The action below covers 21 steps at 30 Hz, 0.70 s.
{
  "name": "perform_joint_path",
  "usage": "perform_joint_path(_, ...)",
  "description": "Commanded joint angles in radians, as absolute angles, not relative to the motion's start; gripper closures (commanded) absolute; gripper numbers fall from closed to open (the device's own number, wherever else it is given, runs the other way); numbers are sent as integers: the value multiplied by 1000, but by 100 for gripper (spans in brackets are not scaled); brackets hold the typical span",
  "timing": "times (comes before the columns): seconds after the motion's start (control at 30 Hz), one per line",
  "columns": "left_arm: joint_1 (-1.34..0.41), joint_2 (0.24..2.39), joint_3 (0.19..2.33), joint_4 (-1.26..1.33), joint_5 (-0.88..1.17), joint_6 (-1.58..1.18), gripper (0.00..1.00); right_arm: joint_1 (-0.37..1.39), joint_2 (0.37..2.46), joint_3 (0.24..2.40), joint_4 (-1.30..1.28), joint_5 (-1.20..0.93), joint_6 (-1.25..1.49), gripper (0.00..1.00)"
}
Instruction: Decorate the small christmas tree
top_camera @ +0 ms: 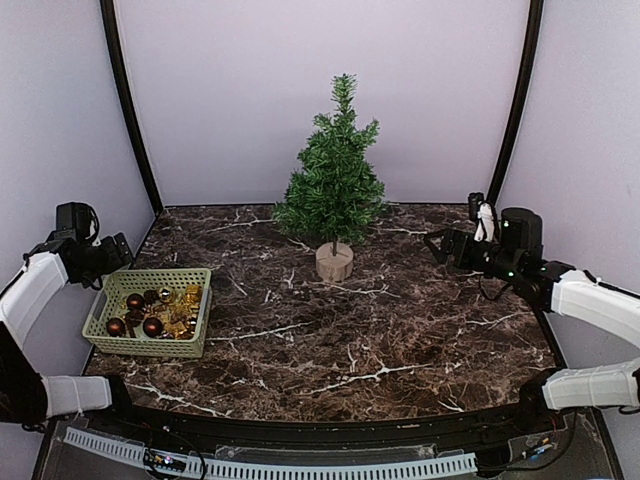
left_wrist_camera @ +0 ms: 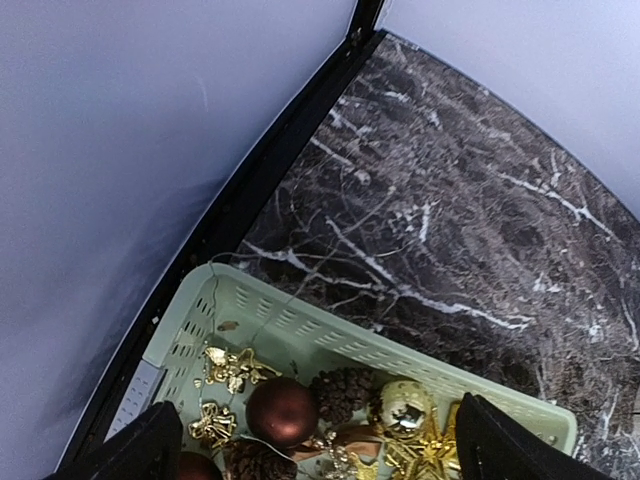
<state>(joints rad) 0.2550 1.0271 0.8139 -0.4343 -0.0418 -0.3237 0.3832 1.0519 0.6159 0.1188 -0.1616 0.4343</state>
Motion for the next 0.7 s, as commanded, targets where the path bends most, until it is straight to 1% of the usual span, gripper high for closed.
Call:
perform_joint_path(0.0,290,1127,841,-408,-10,-273,4,391,1068,624,196,-175,406,1)
perform_joint_path(0.2,307,1230,898,-398,-19,-235,24,391,1099,625,213,-178,410,1)
perform_joint_path(0.27,318,1247,905,-386,-12,-231,38,392,1101,620,225,-179,416,1)
perform_joint_path(0.3,320,1257,909,-382,-8,-224,59,392,1103,617,230,-182,418,1)
perform_joint_path(0.33,320,1263,912,-376,14,-220,71,392,1103,615,234,-182,421,1)
perform_joint_path(0.37,321,1274,920,-375,31,-213,86,394,1103,615,235,-181,422,1)
perform_joint_path(0.43,320,1282,928,-374,84,-202,93,394,1100,616,229,-180,419,1)
perform_joint_path(0.53,321,1264,926,-340,203,-184,97,394,1092,622,212,-173,415,1)
perform_joint_path(0.67,314,1204,947,-304,353,-170,98,394,1075,635,198,-187,415,1)
